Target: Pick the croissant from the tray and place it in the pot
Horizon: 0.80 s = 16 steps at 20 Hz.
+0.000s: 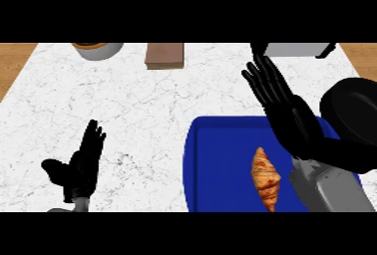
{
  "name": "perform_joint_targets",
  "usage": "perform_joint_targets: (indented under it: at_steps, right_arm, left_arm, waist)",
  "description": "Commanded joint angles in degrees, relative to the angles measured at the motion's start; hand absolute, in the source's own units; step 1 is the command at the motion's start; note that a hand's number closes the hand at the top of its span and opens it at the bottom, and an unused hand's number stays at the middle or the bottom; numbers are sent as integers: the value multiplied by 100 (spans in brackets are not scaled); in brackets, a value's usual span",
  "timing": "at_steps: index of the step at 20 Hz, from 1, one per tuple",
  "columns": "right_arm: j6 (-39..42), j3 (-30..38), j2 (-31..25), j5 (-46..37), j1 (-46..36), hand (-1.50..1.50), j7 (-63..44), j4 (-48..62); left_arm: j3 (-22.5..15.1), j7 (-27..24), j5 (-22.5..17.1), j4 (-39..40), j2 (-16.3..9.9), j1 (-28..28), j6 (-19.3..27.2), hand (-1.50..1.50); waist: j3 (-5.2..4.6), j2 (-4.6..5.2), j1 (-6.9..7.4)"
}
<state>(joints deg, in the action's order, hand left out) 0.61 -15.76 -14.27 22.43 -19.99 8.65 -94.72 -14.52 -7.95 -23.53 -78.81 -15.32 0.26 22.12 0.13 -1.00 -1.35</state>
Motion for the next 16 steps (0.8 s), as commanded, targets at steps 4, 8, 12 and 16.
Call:
perform_joint_targets:
  at_steps: [4, 8, 12, 16]
  right_arm:
    - [1868, -7, -1344, 512, -732, 150, -996, 473]
    - [2118, -214, -2898, -1609, -1318, 150, -918, 564]
    - [3267, 9, -3601, -1774, -1031, -150, 928, 1116]
    - [3370, -186, -3723, -2721, -816, -150, 2633, 1478]
  left_arm:
    - [243, -52, 236, -632, -492, -795, -122, 0]
    - [258, -76, 239, -681, -589, -1114, -287, 0]
    - [547, 81, 110, -740, -820, -1346, -398, 0]
    - [617, 97, 8, -639, -855, -1336, -681, 0]
  waist:
    - [-7, 116, 308]
    - [-45, 93, 251]
    - [12, 161, 245]
    - [0, 148, 216]
